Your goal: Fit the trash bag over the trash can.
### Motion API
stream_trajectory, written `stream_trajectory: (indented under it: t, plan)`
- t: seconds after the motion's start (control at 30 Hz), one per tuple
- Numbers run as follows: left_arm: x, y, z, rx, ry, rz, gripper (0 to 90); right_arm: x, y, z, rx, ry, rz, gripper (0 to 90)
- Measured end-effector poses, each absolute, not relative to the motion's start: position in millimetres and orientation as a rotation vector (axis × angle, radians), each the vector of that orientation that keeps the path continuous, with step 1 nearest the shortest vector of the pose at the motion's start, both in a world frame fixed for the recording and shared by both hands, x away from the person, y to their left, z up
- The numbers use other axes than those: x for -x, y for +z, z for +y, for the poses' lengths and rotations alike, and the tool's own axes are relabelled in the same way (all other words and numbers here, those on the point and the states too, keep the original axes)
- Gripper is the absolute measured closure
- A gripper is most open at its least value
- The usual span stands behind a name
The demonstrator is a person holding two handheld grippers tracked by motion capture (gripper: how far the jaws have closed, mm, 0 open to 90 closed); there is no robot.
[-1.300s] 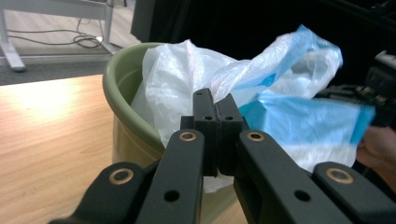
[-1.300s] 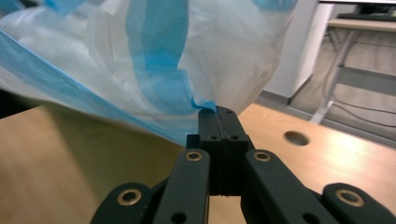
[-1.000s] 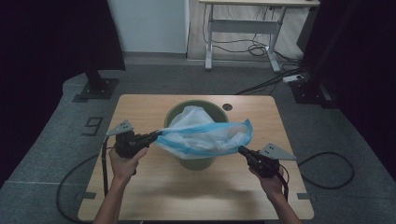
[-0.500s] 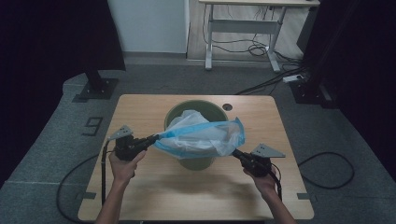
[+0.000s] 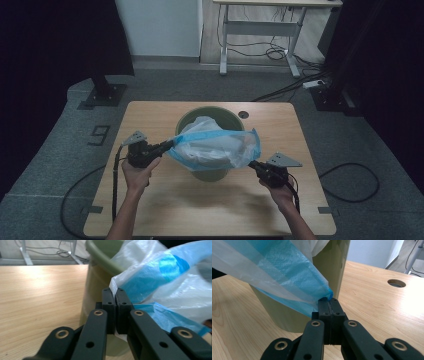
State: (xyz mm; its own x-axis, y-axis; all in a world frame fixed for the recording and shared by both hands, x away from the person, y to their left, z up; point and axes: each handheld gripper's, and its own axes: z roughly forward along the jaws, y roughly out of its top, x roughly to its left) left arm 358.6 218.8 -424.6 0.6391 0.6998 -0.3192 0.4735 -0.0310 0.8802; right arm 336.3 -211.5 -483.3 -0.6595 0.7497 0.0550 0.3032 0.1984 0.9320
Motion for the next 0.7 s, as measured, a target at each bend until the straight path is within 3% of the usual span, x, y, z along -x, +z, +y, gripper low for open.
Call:
stream_trajectory:
  t: [0.33,0.7]
  plan:
    - [-341.4,-389.7,216.9,-1.660,0.316,0.916,58.0,-335.3,-474.9,-216.6,-0.982,1.452,2.068,87.6]
    - [-352.7,-376.5,181.8,-1.801,0.327,0.859,38.2,-336.7,-474.0,-219.1,-0.988,1.454,2.078,87.0]
